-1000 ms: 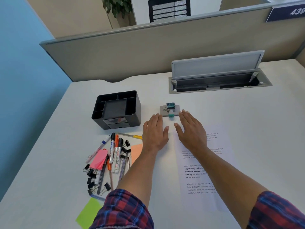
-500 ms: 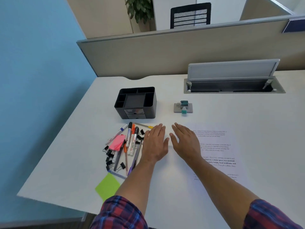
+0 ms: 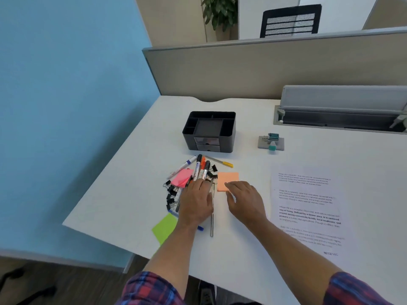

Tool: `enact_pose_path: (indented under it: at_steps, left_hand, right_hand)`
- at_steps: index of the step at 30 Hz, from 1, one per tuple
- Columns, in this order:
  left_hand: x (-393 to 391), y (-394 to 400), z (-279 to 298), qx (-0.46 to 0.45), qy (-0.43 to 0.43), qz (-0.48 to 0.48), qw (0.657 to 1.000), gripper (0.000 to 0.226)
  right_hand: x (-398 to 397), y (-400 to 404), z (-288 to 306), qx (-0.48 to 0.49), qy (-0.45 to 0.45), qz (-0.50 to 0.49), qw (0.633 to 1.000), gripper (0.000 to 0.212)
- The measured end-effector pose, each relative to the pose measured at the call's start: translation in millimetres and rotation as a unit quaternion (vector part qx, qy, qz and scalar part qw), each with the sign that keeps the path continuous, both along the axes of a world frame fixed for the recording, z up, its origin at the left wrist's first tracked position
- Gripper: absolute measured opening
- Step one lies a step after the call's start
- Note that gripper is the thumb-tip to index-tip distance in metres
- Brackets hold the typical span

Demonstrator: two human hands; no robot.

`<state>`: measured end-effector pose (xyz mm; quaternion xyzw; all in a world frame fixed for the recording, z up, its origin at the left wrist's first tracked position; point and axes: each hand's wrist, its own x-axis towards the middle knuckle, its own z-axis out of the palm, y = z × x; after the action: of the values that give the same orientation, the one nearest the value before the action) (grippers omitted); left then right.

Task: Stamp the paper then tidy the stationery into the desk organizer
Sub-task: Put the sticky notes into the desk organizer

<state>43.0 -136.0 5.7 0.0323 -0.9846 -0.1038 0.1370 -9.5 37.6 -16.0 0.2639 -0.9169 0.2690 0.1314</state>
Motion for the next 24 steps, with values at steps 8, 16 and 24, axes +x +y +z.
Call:
enact_pose_path:
  at_steps: [8,16,24]
  left_hand:
    - [17,-15,-9,0.025,-0.04,0.092,0.995,0.025]
    - [11,-9,-9,0.093,-0.058,0.114,0.987,0.033]
    - [1,-3,-6,0.168,-0.079,0.135,0.973,0.035]
  right_hand:
    - [6,-10,-8,0.041,-0.027,0.045,0.998,0.025]
    - [2,-19,-7,0.099,-0.042,0.142,0.984,0.036]
    - [-13,-16,1,0.13,-0.082,0.159,0.975,0.031]
